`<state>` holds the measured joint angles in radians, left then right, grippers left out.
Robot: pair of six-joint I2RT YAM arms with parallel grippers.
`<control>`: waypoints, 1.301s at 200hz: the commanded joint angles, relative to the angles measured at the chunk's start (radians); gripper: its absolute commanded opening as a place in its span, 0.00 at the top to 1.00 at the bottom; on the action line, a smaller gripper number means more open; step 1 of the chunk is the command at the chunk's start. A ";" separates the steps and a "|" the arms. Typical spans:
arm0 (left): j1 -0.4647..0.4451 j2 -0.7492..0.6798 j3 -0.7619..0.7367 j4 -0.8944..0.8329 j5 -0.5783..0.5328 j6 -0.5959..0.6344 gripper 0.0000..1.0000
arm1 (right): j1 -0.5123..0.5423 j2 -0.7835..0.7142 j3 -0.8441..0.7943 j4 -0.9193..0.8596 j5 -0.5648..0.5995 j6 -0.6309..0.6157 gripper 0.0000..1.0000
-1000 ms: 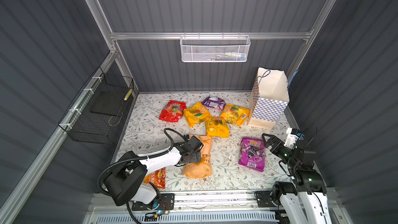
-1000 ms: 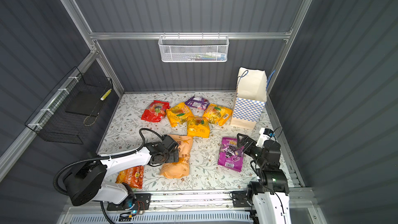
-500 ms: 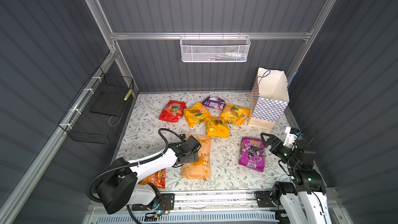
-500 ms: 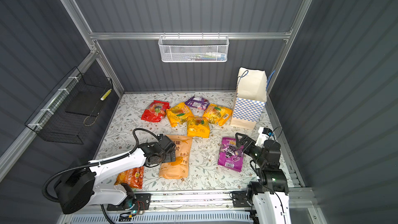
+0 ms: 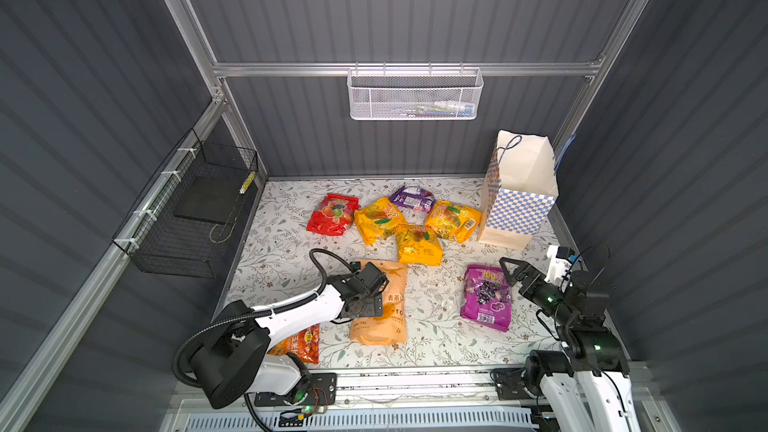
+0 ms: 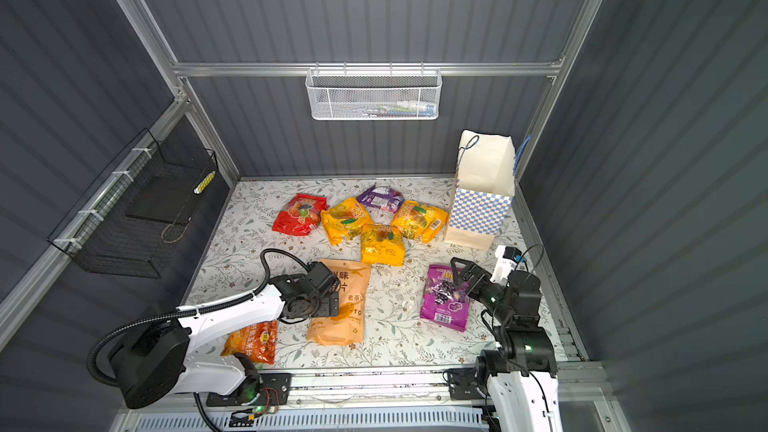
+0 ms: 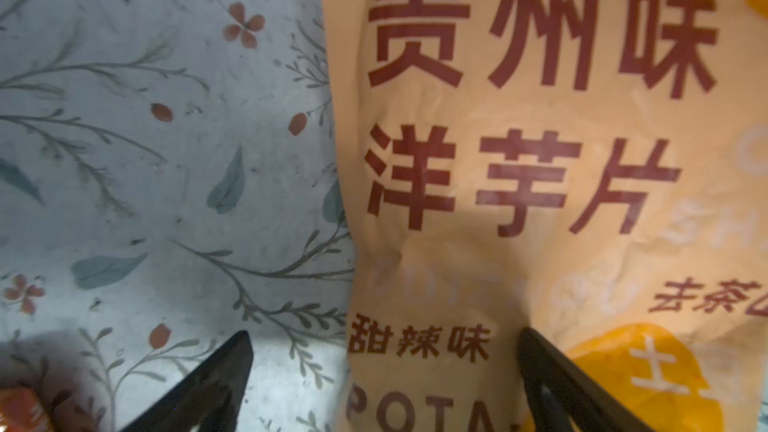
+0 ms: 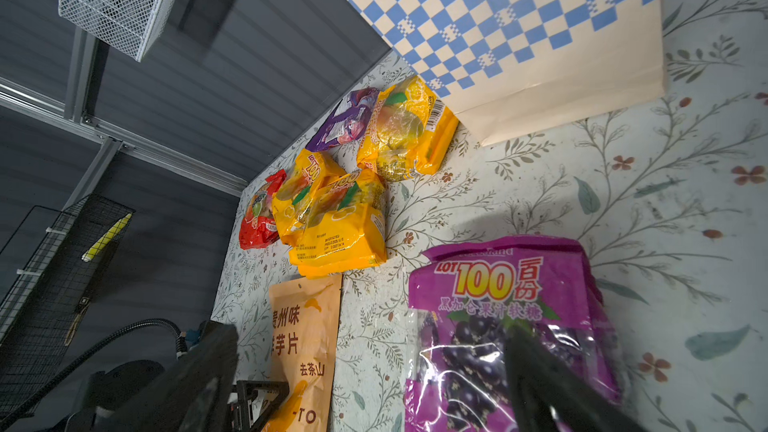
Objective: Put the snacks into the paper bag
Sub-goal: 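Grasp chip bag top with left gripper while right gripper approaches paper bag rim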
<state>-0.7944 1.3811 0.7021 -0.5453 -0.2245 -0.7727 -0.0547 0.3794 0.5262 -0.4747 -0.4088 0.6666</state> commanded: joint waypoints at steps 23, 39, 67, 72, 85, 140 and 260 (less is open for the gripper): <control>0.136 0.005 -0.085 0.183 0.231 0.077 0.00 | 0.012 -0.016 0.020 -0.023 -0.011 -0.019 0.01; 0.138 0.021 -0.075 0.176 0.258 0.103 0.00 | 0.013 -0.017 0.025 -0.026 -0.007 -0.021 0.01; 0.139 0.051 -0.110 0.222 0.312 0.108 0.01 | 0.018 -0.017 0.028 -0.023 -0.005 -0.014 0.01; 0.138 0.060 -0.113 0.226 0.318 0.108 0.01 | 0.018 -0.017 0.029 -0.022 -0.004 -0.012 0.01; 0.139 0.078 -0.120 0.218 0.309 0.107 0.04 | 0.021 -0.019 0.034 -0.024 -0.004 -0.009 0.01; 0.084 0.125 -0.121 0.165 0.227 0.071 0.21 | 0.029 -0.028 0.052 -0.028 -0.001 0.007 0.01; 0.047 -0.026 -0.107 0.249 0.262 -0.054 0.89 | 0.029 0.222 0.336 -0.070 0.256 -0.121 0.01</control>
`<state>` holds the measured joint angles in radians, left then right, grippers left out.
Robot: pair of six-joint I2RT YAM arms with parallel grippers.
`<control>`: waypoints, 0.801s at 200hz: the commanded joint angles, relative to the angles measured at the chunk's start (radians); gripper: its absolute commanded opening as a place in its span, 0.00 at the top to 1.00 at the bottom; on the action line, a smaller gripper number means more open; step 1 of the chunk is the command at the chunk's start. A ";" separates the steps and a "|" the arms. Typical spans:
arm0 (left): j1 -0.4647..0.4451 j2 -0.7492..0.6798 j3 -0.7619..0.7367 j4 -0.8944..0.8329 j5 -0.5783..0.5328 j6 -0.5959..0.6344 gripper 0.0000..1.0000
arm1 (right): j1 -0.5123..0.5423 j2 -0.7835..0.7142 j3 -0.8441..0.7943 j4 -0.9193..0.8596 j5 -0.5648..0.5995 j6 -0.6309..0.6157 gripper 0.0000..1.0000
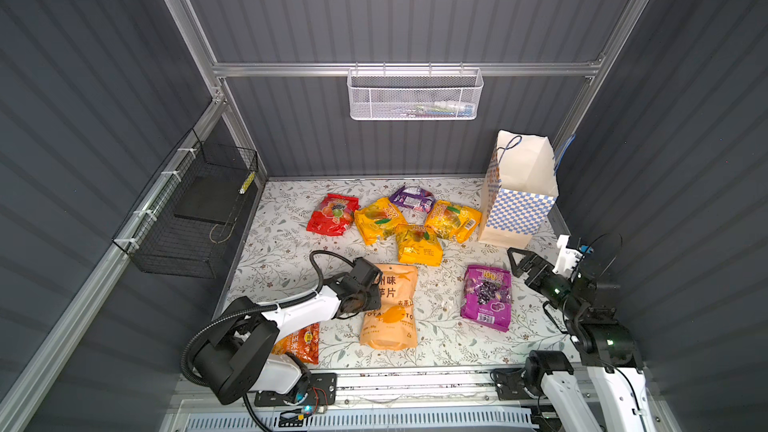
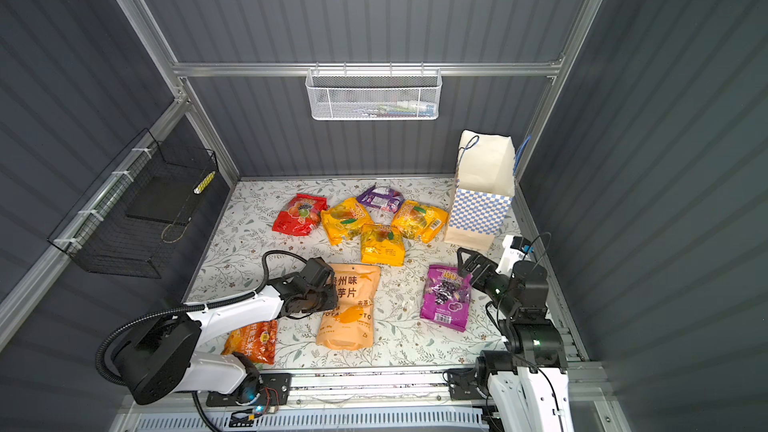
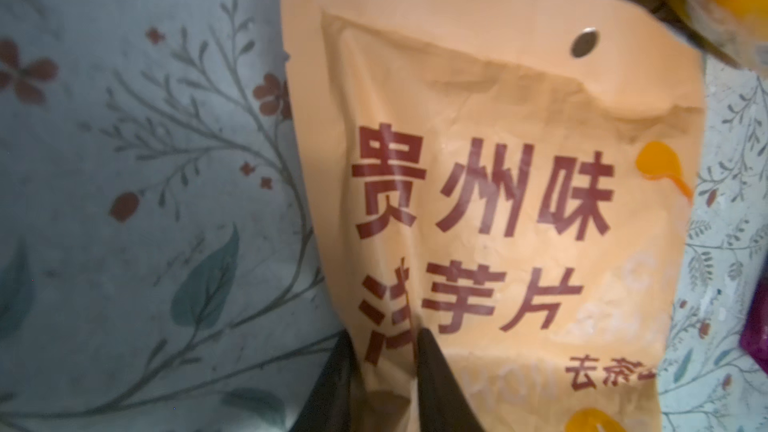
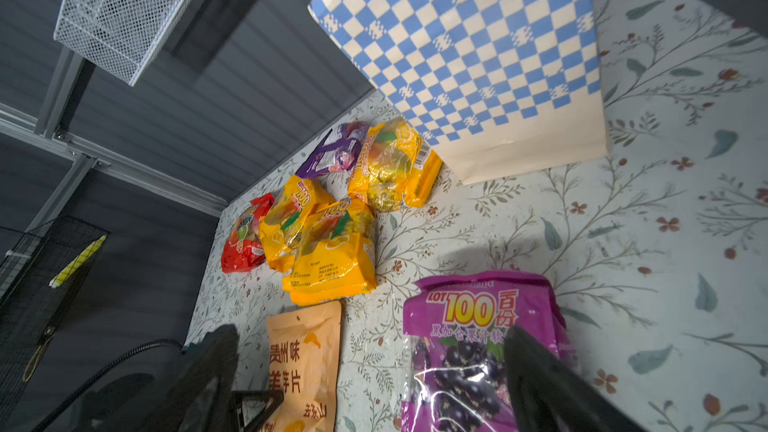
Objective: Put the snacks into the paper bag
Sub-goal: 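Grasp chip bag top with left gripper while right gripper approaches paper bag rim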
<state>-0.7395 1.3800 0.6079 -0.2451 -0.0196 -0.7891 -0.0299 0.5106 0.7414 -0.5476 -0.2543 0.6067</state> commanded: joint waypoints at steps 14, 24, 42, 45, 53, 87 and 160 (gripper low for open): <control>-0.007 -0.031 -0.002 -0.049 0.056 -0.037 1.00 | 0.004 0.173 0.225 -0.012 0.169 -0.082 0.01; -0.006 -0.033 0.005 -0.046 0.066 -0.036 1.00 | 0.004 0.228 0.299 -0.017 0.210 -0.099 0.01; -0.008 -0.050 0.013 -0.042 0.084 -0.039 1.00 | -0.001 0.332 0.427 -0.031 0.277 -0.118 0.01; -0.007 -0.055 0.013 -0.038 0.090 -0.041 1.00 | -0.002 0.350 0.449 -0.037 0.287 -0.120 0.01; -0.007 -0.073 0.014 -0.035 0.099 -0.045 1.00 | -0.005 0.399 0.498 -0.044 0.304 -0.126 0.01; -0.007 -0.176 0.033 -0.066 0.049 -0.049 1.00 | -0.049 0.537 0.646 -0.055 0.334 -0.131 0.01; -0.006 -0.222 0.174 -0.162 -0.055 0.018 1.00 | -0.182 0.694 0.699 -0.050 0.292 -0.096 0.01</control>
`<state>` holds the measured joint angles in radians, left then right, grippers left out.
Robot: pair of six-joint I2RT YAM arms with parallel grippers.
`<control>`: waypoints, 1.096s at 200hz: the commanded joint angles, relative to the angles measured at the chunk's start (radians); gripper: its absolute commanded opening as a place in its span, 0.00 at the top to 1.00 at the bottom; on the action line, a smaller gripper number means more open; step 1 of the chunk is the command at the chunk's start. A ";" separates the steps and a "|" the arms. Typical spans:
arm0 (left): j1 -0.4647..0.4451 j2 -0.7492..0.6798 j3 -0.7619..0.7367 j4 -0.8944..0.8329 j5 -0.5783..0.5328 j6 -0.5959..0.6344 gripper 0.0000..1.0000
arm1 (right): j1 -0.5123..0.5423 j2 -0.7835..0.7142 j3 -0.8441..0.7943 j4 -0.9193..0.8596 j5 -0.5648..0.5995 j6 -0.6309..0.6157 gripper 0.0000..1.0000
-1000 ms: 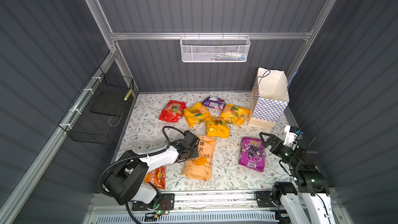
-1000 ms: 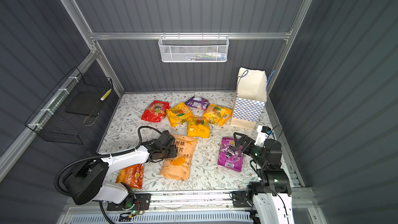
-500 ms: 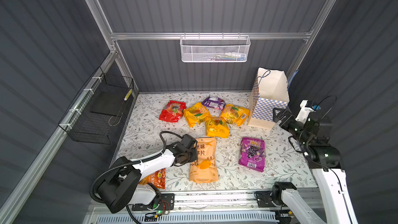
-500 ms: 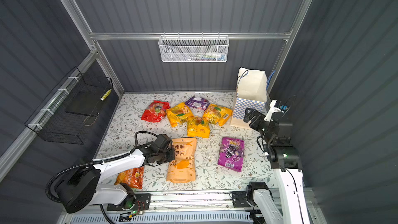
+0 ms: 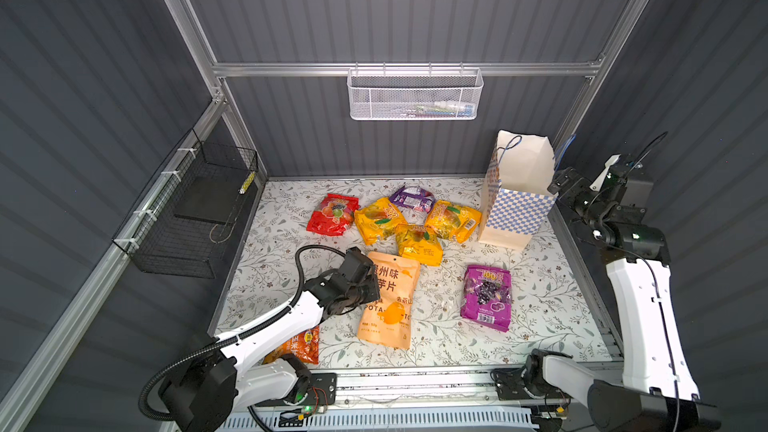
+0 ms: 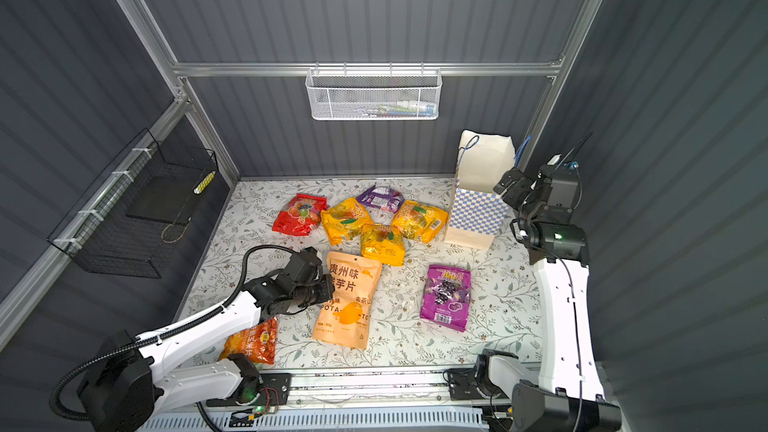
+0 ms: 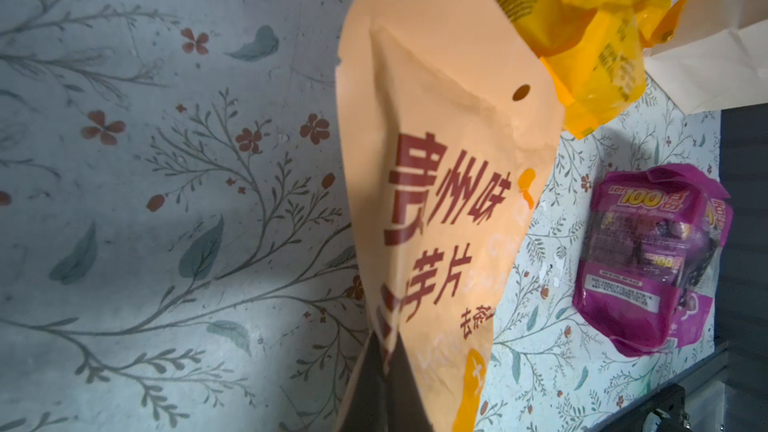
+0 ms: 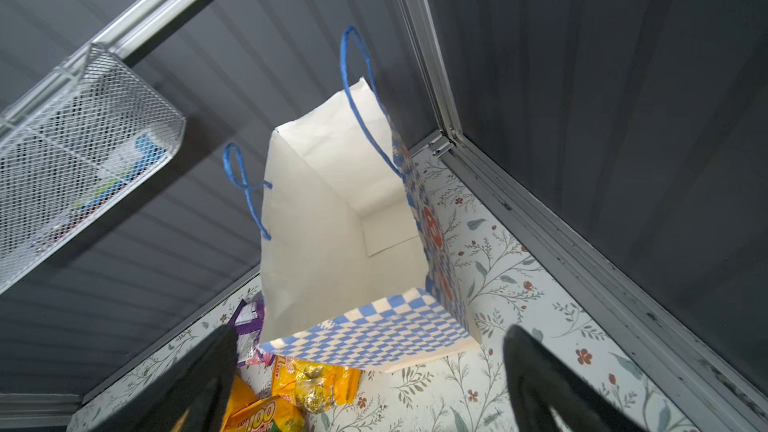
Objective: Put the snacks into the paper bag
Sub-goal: 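Grasp chip bag top with left gripper while right gripper approaches paper bag rim, then lift chip bag with left gripper while right gripper grips and lifts paper bag rim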
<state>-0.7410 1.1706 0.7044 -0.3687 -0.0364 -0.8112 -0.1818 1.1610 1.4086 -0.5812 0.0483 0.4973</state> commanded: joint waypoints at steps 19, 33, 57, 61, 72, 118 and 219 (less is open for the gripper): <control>-0.004 -0.014 0.136 -0.066 -0.031 0.072 1.00 | -0.047 0.105 0.075 -0.020 -0.052 0.000 0.01; -0.004 -0.023 0.180 -0.106 -0.044 0.091 1.00 | -0.049 0.162 0.119 -0.053 -0.053 0.004 0.01; -0.004 -0.071 0.226 -0.145 -0.072 0.113 1.00 | -0.059 0.229 0.144 -0.041 -0.056 0.010 0.01; -0.004 -0.079 0.233 -0.146 -0.075 0.114 1.00 | -0.061 0.239 0.151 -0.039 -0.062 0.006 0.01; -0.004 -0.100 0.250 -0.158 -0.082 0.123 1.00 | -0.062 0.272 0.182 -0.051 -0.075 0.000 0.01; -0.004 -0.122 0.341 -0.207 -0.111 0.159 1.00 | -0.062 0.395 0.261 -0.070 -0.061 -0.004 0.09; -0.004 -0.102 0.437 -0.237 -0.150 0.187 1.00 | -0.061 0.521 0.317 -0.094 -0.056 -0.040 0.60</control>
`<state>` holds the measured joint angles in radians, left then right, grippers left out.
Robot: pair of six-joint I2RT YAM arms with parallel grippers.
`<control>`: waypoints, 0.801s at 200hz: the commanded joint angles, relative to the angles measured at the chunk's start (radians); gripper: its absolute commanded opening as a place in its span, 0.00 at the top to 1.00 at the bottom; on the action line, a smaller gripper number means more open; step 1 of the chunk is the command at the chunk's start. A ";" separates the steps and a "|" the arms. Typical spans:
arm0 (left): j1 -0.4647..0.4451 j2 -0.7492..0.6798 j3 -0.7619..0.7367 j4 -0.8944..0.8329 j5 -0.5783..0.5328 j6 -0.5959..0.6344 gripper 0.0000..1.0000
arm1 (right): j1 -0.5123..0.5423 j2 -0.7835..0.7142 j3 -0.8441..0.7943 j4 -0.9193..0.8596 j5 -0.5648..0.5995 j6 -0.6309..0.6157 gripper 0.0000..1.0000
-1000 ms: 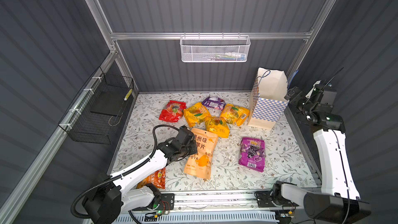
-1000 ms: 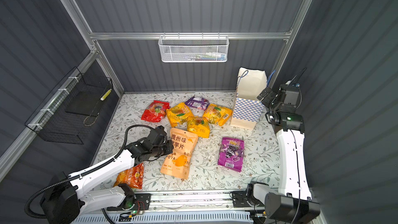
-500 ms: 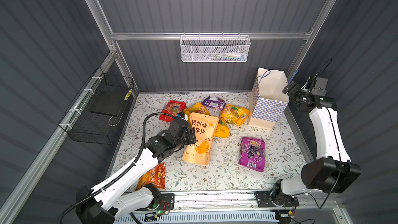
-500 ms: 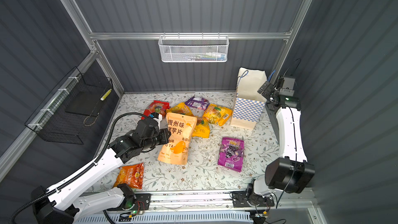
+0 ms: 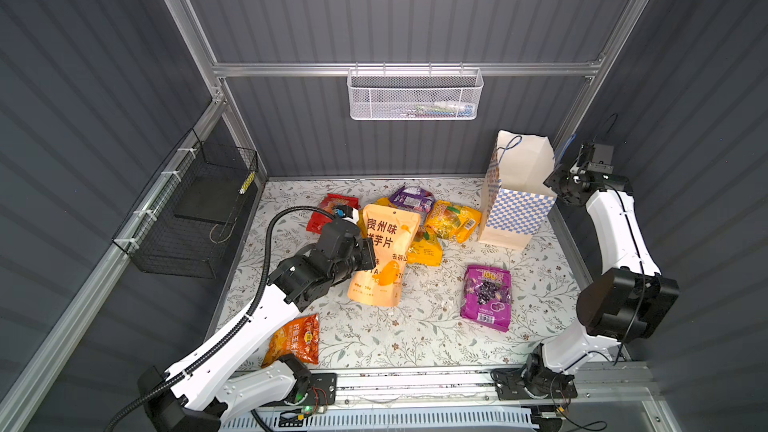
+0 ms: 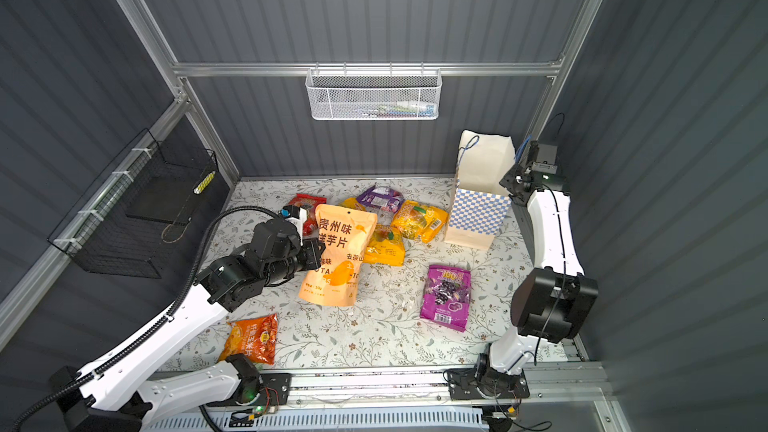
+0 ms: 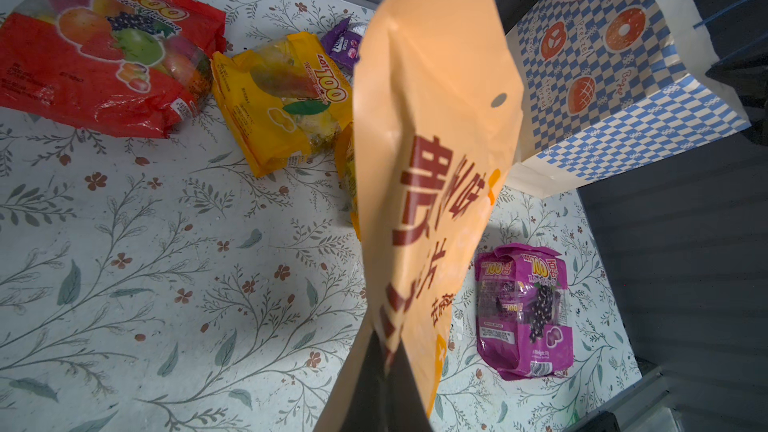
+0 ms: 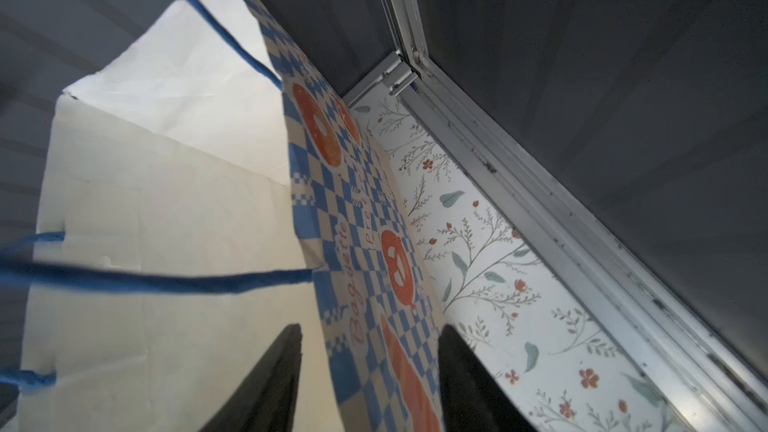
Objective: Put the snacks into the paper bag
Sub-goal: 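Lift chip bag with left gripper while right gripper grips and lifts paper bag rim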
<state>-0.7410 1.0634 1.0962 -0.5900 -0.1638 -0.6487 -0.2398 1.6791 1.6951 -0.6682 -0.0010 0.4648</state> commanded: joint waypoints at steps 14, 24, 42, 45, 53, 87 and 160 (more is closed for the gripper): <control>-0.004 0.010 0.057 -0.019 -0.022 0.028 1.00 | -0.002 0.009 0.044 -0.011 -0.023 -0.011 0.76; -0.004 0.009 0.065 -0.026 -0.029 0.028 1.00 | -0.002 0.011 0.055 -0.017 -0.030 -0.007 0.92; -0.004 0.004 0.087 -0.039 -0.048 0.031 1.00 | -0.001 -0.005 0.055 -0.006 -0.079 0.007 1.00; -0.004 0.003 0.092 -0.039 -0.048 0.033 1.00 | 0.000 -0.012 0.054 -0.004 -0.091 0.009 1.00; -0.004 0.002 0.105 -0.044 -0.054 0.035 1.00 | 0.007 -0.033 0.047 0.011 -0.113 0.016 1.00; -0.004 0.015 0.155 -0.079 -0.077 0.042 1.00 | 0.037 -0.178 -0.006 0.084 -0.120 0.041 1.00; -0.004 0.016 0.231 -0.145 -0.161 0.051 1.00 | 0.234 -0.471 -0.077 0.089 -0.097 0.020 1.00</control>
<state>-0.7410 1.0821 1.2675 -0.7040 -0.2867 -0.6254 -0.0933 1.2663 1.6650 -0.5888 -0.1032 0.4992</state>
